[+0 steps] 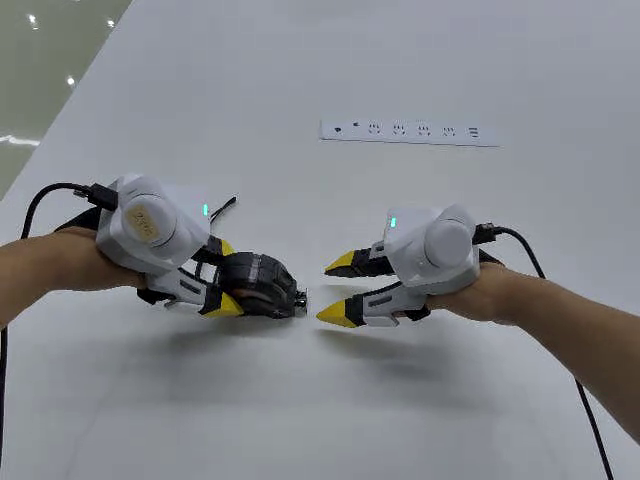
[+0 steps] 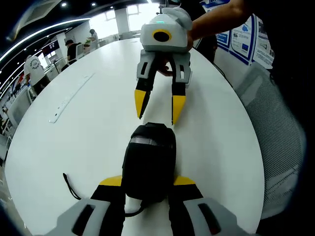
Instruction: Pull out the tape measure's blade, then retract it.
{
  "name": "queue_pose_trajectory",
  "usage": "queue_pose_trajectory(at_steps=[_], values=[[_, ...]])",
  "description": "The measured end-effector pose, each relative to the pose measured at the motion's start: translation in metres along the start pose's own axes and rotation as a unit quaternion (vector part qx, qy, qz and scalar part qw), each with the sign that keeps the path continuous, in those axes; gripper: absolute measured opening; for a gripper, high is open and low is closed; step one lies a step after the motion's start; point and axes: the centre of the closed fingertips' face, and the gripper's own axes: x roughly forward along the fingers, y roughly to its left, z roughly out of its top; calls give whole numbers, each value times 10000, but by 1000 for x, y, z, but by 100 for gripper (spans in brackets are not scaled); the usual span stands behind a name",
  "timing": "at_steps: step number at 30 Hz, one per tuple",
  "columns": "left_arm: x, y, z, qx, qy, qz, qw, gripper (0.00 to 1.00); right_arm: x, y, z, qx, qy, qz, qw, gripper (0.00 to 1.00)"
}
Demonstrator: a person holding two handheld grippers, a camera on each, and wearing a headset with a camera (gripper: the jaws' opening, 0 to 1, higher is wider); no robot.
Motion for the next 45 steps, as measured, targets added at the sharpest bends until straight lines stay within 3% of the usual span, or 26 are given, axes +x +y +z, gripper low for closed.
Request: queue_pose_trajectory(at_steps=[19,45], values=[[-1,0,0,-173,-26,35,9998,30,26,7,2,-148,126,293,9994,15],[-3,0,-2,-246,-68,16,9997,29,24,6,4,-447,187,362,9982,12]])
